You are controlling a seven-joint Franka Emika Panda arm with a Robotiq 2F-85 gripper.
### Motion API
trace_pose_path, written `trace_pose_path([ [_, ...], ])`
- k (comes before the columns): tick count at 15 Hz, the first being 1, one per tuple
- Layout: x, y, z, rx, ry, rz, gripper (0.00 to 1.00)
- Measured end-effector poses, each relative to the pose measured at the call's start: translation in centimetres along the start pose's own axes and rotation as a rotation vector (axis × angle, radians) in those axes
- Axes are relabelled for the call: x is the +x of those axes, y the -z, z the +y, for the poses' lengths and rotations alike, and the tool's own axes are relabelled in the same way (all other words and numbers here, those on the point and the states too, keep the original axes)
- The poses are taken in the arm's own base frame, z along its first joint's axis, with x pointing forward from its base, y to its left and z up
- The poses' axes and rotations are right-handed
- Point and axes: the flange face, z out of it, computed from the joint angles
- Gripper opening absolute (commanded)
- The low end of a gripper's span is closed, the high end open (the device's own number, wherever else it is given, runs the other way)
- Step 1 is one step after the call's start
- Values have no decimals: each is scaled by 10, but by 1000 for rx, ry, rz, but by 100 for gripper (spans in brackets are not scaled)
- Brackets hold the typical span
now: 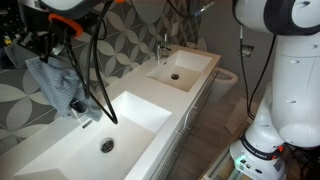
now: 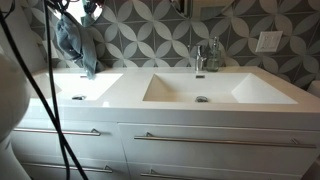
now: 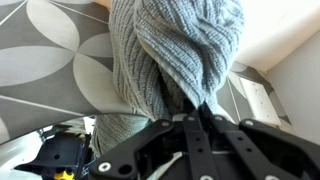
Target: Pick up the gray towel and put it on the tap on the left
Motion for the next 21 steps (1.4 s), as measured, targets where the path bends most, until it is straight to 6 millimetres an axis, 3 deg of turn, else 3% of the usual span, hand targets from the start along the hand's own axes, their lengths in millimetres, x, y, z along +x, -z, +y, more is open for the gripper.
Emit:
trace_pose_path([
  [8, -31, -69, -13, 38, 6, -129, 2],
  [14, -40, -87, -6, 36, 23, -133, 2],
  [15, -40, -88, -5, 34, 33, -126, 32],
  [16, -40, -89, -4, 34, 42, -122, 32],
  [21, -37, -83, -7, 33, 71, -108, 66],
])
